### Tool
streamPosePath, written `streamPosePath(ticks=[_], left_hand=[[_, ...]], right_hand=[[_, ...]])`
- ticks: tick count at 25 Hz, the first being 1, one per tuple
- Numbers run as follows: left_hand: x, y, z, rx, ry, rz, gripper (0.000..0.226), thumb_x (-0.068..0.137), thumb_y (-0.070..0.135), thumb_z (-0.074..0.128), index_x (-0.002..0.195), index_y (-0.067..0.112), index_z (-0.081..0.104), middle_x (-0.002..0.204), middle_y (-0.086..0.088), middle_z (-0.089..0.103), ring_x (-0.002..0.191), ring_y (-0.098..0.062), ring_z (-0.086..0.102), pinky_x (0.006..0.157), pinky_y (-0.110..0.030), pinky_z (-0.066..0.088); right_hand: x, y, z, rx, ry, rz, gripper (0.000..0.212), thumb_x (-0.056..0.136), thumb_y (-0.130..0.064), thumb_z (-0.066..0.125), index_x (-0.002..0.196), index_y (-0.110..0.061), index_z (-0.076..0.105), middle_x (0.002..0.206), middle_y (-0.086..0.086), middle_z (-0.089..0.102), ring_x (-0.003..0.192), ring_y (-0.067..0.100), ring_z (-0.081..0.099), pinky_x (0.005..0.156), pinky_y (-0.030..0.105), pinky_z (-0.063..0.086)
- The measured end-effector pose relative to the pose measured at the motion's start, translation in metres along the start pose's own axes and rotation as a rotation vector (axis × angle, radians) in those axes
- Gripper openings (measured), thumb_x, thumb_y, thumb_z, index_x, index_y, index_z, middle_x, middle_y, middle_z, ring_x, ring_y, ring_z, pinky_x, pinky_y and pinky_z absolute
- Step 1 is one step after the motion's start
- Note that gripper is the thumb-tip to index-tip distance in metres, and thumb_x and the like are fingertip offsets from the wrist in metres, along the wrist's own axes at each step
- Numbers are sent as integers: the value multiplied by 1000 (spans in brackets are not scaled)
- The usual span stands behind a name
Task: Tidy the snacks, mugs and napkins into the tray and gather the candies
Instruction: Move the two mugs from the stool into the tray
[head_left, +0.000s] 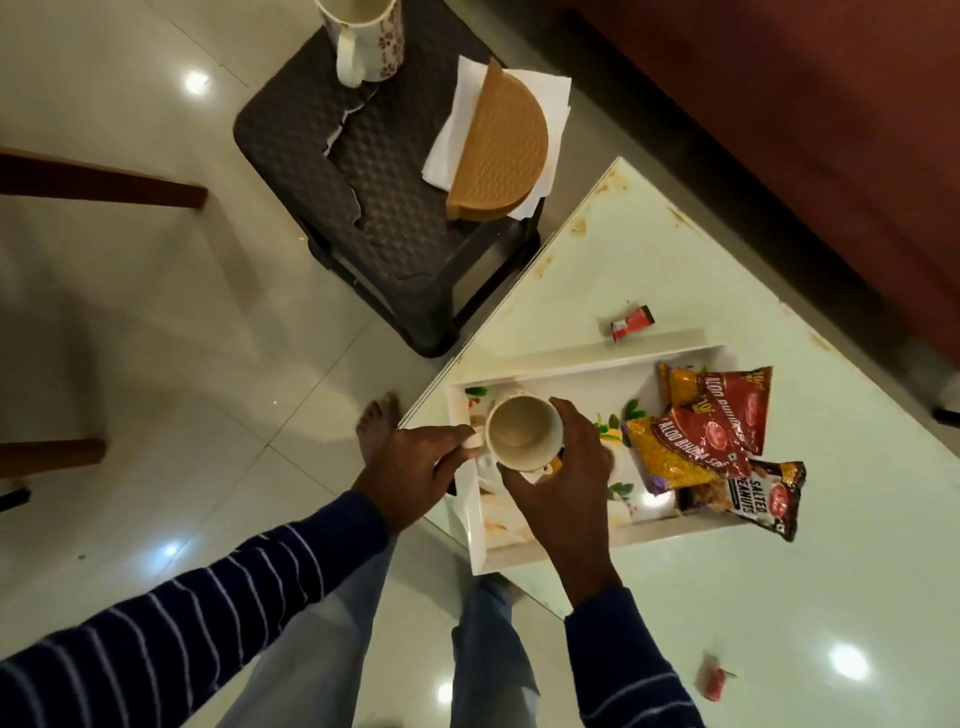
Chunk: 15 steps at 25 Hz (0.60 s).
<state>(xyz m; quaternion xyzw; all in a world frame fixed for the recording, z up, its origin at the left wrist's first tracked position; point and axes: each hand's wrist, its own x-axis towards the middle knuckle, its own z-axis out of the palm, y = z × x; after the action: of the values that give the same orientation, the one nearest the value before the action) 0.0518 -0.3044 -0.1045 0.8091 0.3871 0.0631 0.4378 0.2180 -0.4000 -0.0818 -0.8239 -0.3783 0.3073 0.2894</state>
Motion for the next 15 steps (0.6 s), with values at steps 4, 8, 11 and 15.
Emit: streamPosePath(ticks=[4,8,11,15], left_hand=[[4,-11,7,31,-20,-55,26,95,22,66,117,8,71,102,-7,76,89,-21,72,83,-36,59],[6,-14,9,26,-20,-38,28,94,24,67,118,11,71,106,-6,76,92,-20,72,82,-29,58],[6,-17,1,-35,-4,-61,38,87,39,69,116,14,72,106,-2,76,87,-4,65,72,0,45],[17,-32,-35,-20,102,-127,52,84,56,69,121,18,68,114,2,73,94,4,59,78,-10,53]], right_hand=[[3,6,9,0,-29,39,72,72,-33,88,131,-10,54,128,4,61,123,15,55,104,21,44],[5,1,11,-24,-28,60,74,73,-35,87,132,-7,53,131,7,60,126,19,54,106,34,45],[3,-4,3,-54,-76,40,89,72,-40,87,142,-7,43,144,10,51,136,21,46,112,41,42],[19,-21,-22,-67,-34,-10,102,73,-67,71,154,-24,27,160,-1,30,147,13,27,115,32,30]])
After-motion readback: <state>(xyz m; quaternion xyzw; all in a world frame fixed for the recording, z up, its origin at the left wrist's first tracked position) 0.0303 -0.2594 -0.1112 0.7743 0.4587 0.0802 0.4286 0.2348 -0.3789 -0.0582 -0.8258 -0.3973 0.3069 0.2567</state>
